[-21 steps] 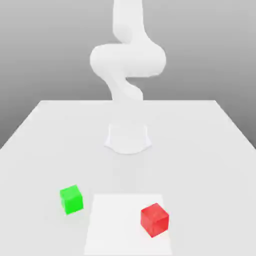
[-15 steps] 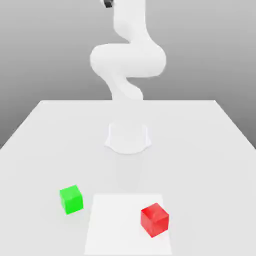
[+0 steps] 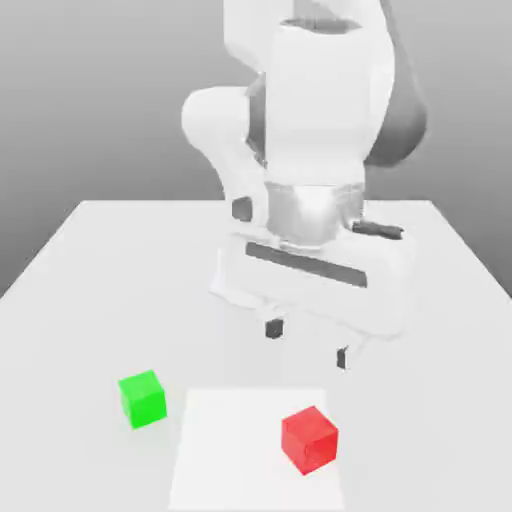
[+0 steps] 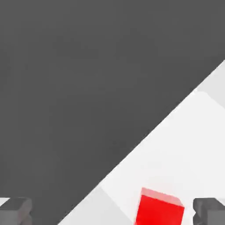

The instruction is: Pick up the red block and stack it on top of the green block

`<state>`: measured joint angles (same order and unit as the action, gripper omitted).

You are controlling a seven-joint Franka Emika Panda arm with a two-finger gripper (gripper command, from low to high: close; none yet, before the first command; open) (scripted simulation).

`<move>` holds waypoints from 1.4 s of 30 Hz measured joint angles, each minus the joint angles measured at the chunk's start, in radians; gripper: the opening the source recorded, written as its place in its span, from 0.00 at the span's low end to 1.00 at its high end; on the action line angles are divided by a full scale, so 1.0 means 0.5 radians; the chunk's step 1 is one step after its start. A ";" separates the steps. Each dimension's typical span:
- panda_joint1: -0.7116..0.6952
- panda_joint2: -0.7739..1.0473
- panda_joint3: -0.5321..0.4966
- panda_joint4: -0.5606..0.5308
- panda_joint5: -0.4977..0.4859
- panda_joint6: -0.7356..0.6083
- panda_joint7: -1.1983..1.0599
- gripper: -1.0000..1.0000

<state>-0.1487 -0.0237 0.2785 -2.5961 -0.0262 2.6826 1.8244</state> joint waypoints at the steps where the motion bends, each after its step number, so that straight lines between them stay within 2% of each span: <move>1: 0.010 0.068 -0.002 -0.025 -0.025 0.032 0.103 0.50; 4: 0.060 0.274 -0.044 -0.076 -0.111 0.146 0.365 0.50; 9: 0.194 0.636 -0.225 -0.031 -0.343 0.432 0.574 0.50; 10: 0.212 0.673 -0.248 -0.025 -0.364 0.460 0.590 0.00; 17: 0.209 0.664 -0.243 -0.027 -0.359 0.459 0.587 0.00; 23: 0.118 0.284 -0.115 -0.095 -0.091 0.155 0.369 0.00; 31: -0.342 -0.022 -0.310 -0.284 0.036 0.044 -0.336 0.00; 37: -0.538 -0.222 -0.542 -0.428 0.049 -0.012 -0.826 0.00; 42: -0.563 0.047 -0.591 -0.436 0.050 0.265 -0.897 0.00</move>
<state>-0.4304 -0.0004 -0.0173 -2.8142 -0.0013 2.8149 1.3757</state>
